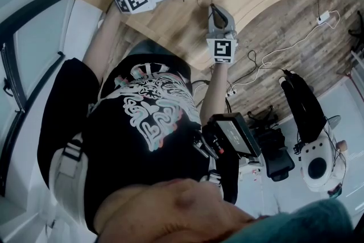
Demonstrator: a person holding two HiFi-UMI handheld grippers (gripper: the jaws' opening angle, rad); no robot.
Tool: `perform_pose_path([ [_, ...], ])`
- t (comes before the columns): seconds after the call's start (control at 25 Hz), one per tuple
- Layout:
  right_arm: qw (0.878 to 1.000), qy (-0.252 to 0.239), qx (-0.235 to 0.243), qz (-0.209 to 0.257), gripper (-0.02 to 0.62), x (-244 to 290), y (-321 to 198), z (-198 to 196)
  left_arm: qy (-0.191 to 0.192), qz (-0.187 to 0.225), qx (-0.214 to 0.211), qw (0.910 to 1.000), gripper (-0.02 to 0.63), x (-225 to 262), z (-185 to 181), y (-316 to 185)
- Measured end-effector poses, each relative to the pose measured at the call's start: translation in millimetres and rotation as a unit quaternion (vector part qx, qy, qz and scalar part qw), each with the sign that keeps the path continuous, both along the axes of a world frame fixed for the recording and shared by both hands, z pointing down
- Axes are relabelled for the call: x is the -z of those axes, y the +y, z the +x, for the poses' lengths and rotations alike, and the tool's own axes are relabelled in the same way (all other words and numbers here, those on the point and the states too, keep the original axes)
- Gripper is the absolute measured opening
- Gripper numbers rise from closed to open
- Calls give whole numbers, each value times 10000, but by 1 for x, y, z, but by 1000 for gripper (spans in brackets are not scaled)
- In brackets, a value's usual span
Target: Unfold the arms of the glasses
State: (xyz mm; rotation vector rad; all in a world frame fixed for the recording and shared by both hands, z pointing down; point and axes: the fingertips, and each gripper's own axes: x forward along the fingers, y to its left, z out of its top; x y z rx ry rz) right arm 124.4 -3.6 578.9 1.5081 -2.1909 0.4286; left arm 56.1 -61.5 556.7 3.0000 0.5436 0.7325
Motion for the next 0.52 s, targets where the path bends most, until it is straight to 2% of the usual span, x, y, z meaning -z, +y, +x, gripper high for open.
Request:
perform_pose_path([
  [0.36, 10000, 38, 3, -75, -2, 0, 1, 0, -5, 26, 19, 10000, -8, 0, 1, 0],
  [0.52, 10000, -9, -14, 95, -2, 0, 0, 0, -15, 30, 6, 10000, -8, 1, 2, 0],
])
